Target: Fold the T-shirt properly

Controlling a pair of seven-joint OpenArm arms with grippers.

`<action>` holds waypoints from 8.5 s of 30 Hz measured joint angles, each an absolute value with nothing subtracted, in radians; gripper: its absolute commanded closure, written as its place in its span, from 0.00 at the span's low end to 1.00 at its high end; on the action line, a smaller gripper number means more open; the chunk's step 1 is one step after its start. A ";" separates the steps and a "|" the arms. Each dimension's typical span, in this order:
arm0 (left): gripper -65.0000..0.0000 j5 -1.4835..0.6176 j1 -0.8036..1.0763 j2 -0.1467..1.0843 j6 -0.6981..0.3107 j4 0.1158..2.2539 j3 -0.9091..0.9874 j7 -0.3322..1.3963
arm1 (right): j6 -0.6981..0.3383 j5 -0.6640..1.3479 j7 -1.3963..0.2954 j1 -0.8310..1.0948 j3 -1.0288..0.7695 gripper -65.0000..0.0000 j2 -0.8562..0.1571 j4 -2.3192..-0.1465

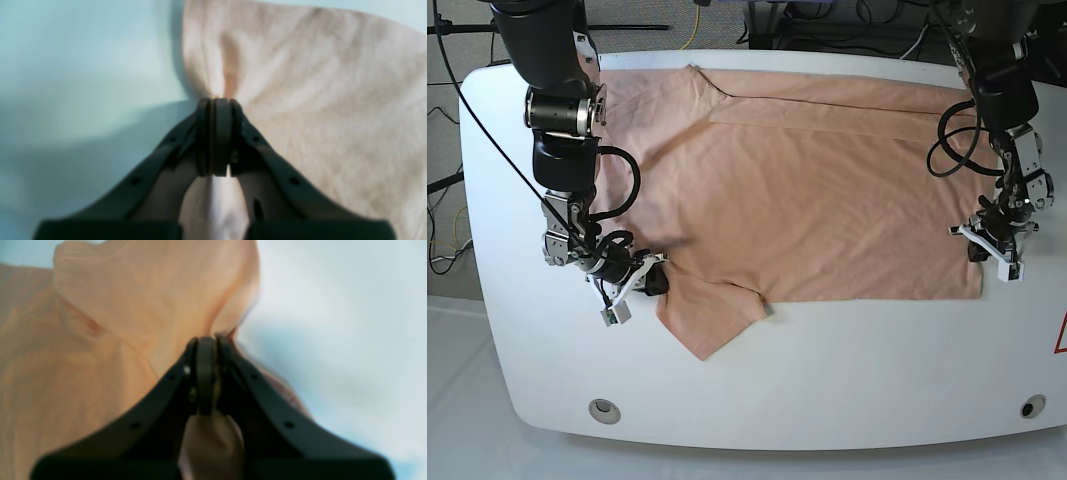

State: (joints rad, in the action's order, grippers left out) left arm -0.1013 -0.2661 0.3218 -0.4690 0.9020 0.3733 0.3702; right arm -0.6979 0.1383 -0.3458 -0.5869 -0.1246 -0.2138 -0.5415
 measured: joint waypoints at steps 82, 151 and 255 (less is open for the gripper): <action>0.41 -0.101 -0.196 0.326 -0.501 1.172 0.454 0.418 | -0.696 0.104 -0.659 -0.451 -0.142 0.99 -0.199 -1.042; 0.24 -0.113 -0.414 0.317 -0.506 0.648 0.370 0.218 | -0.696 0.089 -0.659 -0.448 -0.138 1.00 -0.204 -1.048; 1.00 -0.117 -0.219 0.342 -0.578 1.159 0.355 0.299 | -0.700 0.084 -0.902 -0.332 -0.136 1.00 -0.214 -1.470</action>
